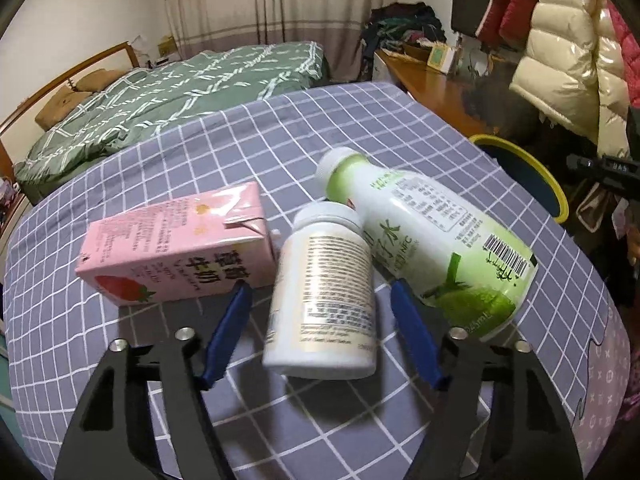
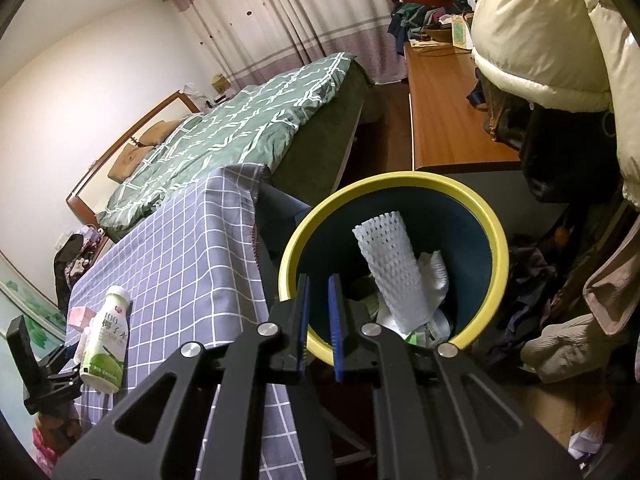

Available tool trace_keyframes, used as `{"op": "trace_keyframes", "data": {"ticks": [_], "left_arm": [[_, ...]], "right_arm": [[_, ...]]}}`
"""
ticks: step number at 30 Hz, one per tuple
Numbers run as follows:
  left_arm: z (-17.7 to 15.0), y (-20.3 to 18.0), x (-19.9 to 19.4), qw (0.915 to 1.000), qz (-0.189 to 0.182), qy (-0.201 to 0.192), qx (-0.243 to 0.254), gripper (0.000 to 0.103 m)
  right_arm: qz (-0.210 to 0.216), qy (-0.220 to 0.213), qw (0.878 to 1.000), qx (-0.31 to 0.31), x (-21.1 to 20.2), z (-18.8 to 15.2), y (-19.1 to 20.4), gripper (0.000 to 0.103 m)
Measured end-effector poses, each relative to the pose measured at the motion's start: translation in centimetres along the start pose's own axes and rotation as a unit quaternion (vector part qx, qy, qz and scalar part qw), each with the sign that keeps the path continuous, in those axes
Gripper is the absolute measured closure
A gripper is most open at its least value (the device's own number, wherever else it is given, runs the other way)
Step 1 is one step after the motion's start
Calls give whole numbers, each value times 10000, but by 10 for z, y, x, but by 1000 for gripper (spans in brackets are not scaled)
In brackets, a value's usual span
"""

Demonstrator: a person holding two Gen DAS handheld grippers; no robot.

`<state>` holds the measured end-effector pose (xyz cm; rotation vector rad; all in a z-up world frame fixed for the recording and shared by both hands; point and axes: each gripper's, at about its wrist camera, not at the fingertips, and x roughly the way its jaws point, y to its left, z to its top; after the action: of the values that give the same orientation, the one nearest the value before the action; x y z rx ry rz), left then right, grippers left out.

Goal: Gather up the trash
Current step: 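Grasp the white pill bottle on the table with the left gripper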

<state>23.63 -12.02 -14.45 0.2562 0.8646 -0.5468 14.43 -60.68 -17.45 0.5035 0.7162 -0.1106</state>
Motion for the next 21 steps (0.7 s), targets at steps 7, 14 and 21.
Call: {"op": "trace_keyframes", "data": {"ticks": [7,14,21], "left_arm": [[1,-1,4,9999,-29,94,-57,56],[-2,-5,-17,9998,102,-12,-149,56],[6,-22,-56,9995,190,-223,-119,56]], "right_arm": [[29,22,10000,11,1,-1,0,93],[115,85,9999,31,5,-5,-2,93],[259,52,9996,21,1,-9,-3,93]]}}
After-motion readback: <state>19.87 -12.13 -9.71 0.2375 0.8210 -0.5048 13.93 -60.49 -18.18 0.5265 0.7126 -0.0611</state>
